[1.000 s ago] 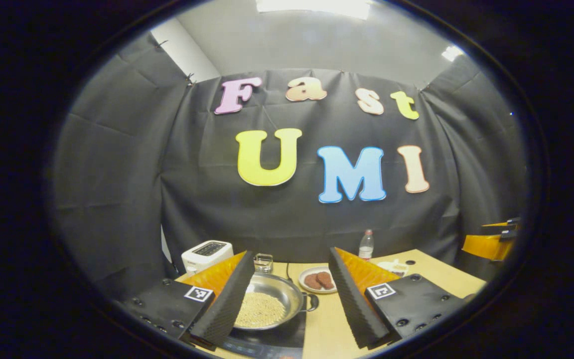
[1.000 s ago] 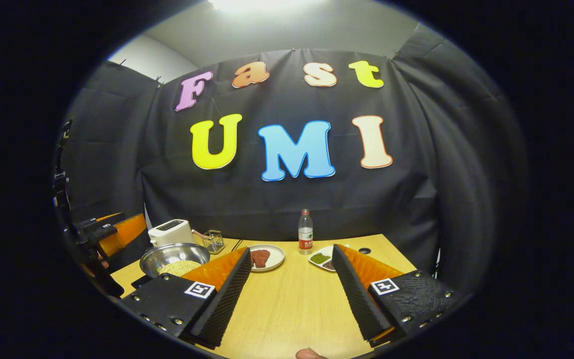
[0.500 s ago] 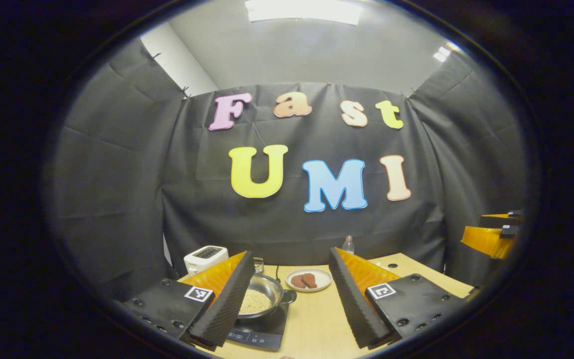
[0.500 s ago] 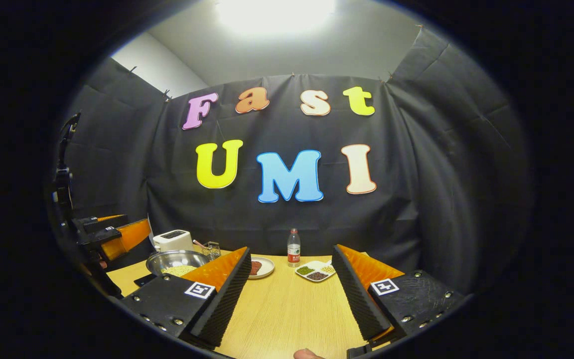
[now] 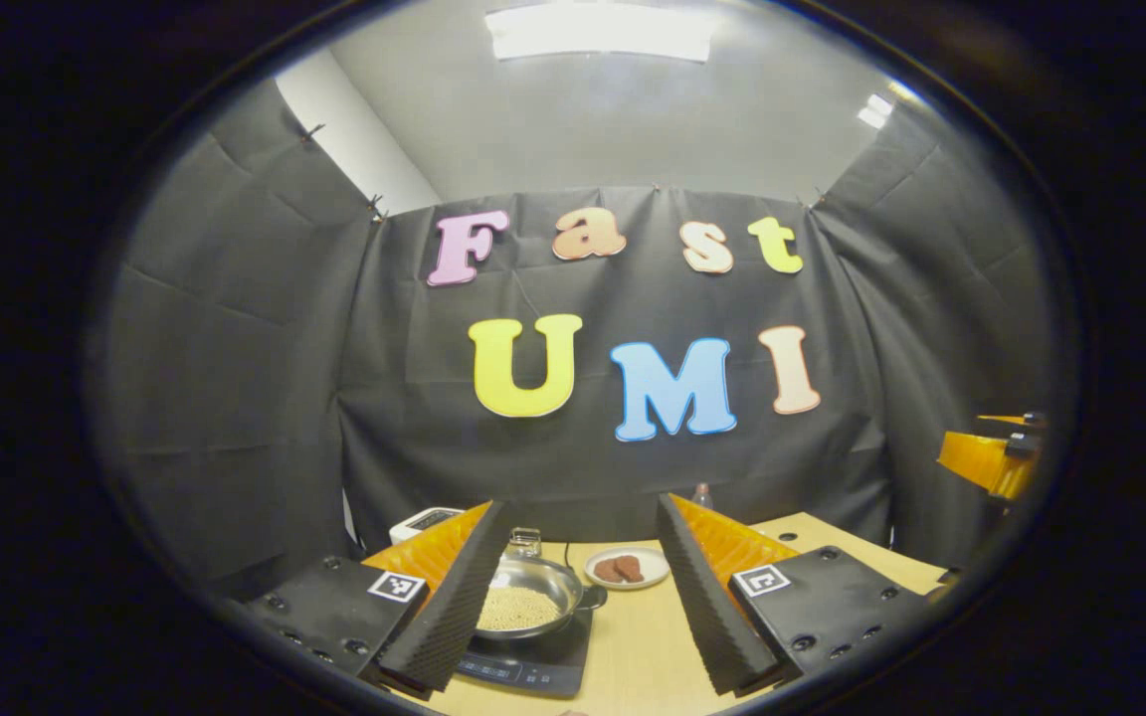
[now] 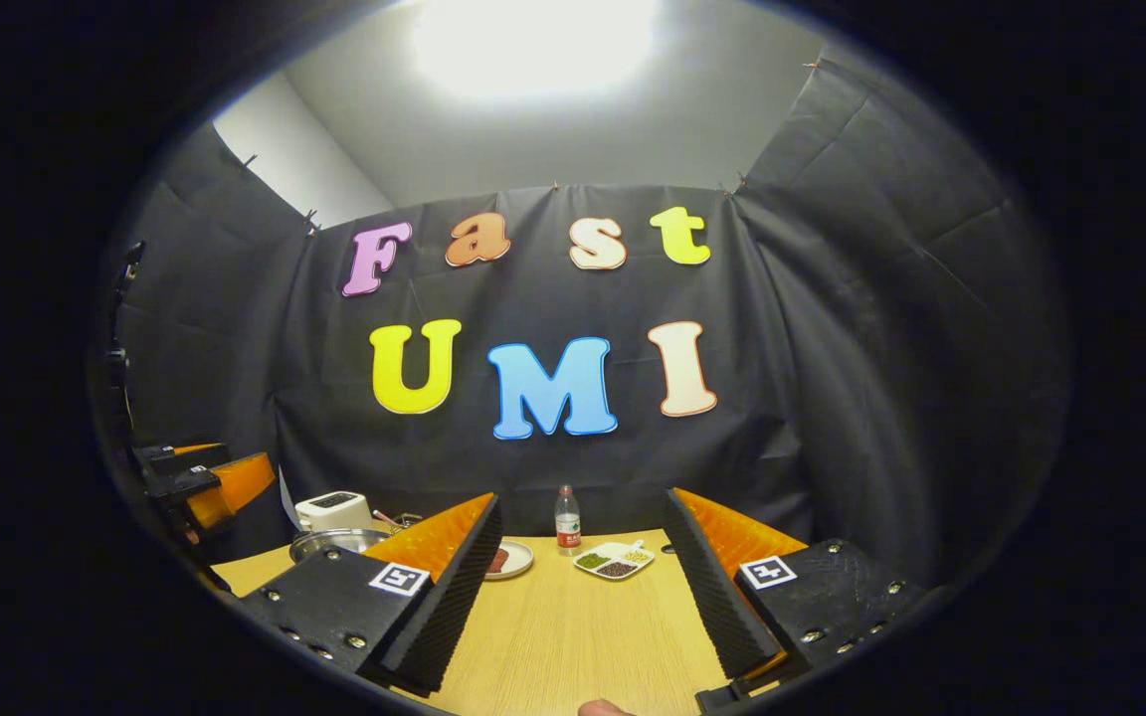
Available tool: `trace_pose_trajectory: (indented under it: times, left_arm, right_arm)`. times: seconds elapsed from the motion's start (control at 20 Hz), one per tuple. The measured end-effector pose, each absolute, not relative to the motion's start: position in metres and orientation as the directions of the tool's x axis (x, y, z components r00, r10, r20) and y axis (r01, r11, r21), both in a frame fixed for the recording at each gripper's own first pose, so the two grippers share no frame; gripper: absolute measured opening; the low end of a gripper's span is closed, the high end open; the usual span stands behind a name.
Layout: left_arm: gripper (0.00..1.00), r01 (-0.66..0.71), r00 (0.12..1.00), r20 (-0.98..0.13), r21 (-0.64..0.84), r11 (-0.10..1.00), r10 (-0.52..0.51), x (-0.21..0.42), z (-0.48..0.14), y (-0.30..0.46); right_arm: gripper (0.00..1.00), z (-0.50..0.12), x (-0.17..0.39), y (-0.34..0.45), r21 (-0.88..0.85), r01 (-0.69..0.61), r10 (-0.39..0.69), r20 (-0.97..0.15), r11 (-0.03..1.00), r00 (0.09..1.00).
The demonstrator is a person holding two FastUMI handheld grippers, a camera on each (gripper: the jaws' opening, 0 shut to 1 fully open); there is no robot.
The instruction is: First push the handle of the pot to place it horizontally, then grasp the pot with both hands and set it on the induction cooktop.
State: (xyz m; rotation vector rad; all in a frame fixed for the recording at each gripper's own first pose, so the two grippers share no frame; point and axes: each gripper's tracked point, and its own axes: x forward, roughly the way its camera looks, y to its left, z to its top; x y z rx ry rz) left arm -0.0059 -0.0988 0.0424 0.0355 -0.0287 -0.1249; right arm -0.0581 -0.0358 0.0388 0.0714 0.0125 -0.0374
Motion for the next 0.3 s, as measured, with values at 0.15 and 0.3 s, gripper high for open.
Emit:
trace_pose_trajectory:
  times: [0.15,0.3]
  left_arm:
    - [0.92,0.124,0.991,0.044,0.038,0.992,-0.125,-0.013,0.050,-0.096]
    - [0.92,0.129,0.990,0.056,0.049,0.990,-0.131,-0.020,0.053,-0.098]
  right_arm:
    - [0.98,0.044,-0.058,-0.034,0.075,0.038,-0.037,-0.013,0.996,0.999]
    - [0.98,0.041,-0.058,-0.029,0.079,0.027,-0.025,-0.023,0.997,0.999]
